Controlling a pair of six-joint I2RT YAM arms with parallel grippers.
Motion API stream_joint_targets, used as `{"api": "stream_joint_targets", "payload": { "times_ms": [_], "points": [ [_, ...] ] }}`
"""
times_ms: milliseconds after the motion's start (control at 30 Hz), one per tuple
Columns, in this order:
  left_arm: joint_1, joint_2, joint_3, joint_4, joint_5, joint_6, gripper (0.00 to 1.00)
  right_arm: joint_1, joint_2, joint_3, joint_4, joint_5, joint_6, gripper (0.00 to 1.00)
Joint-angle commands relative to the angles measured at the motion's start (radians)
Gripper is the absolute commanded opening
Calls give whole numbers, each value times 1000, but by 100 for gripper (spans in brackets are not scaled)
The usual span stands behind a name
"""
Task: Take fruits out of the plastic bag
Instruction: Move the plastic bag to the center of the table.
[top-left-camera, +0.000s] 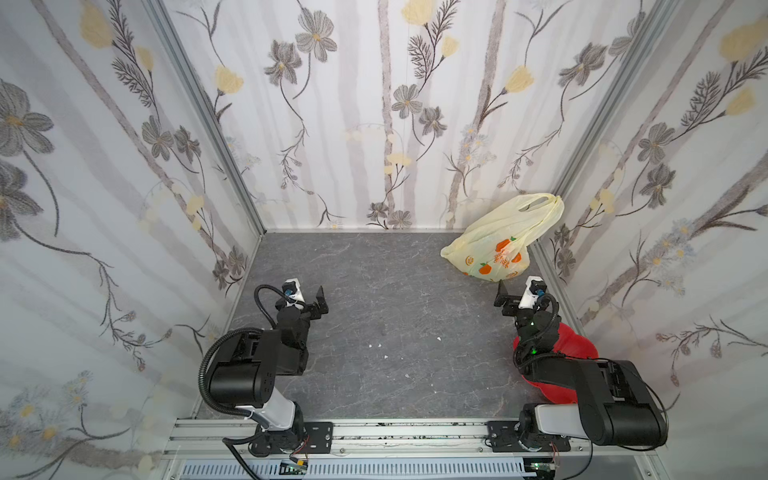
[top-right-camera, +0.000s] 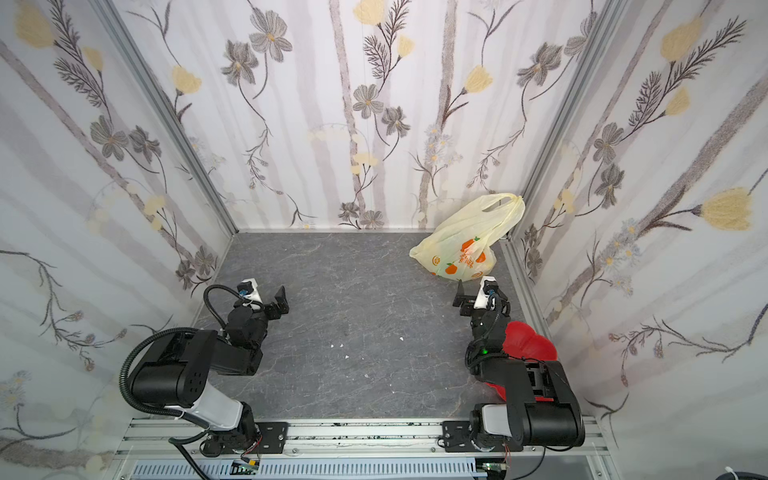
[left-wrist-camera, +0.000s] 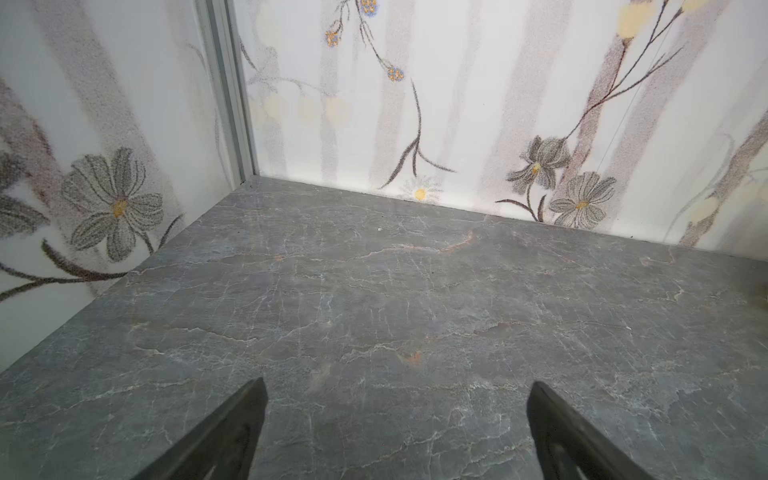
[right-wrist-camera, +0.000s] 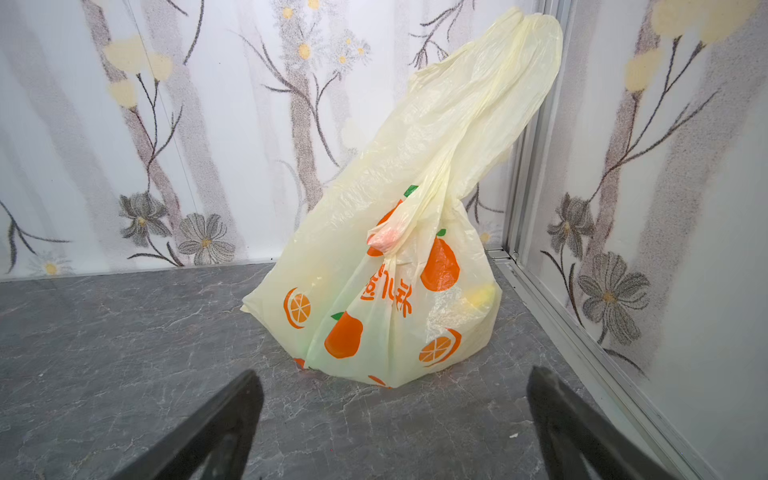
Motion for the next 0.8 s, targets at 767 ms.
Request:
{"api": "stream_joint_targets", "payload": {
  "times_ms": [767],
  "points": [
    [13, 0, 0, 37, 20, -2, 100, 0, 2, 4, 27, -13, -5, 100]
  ]
}}
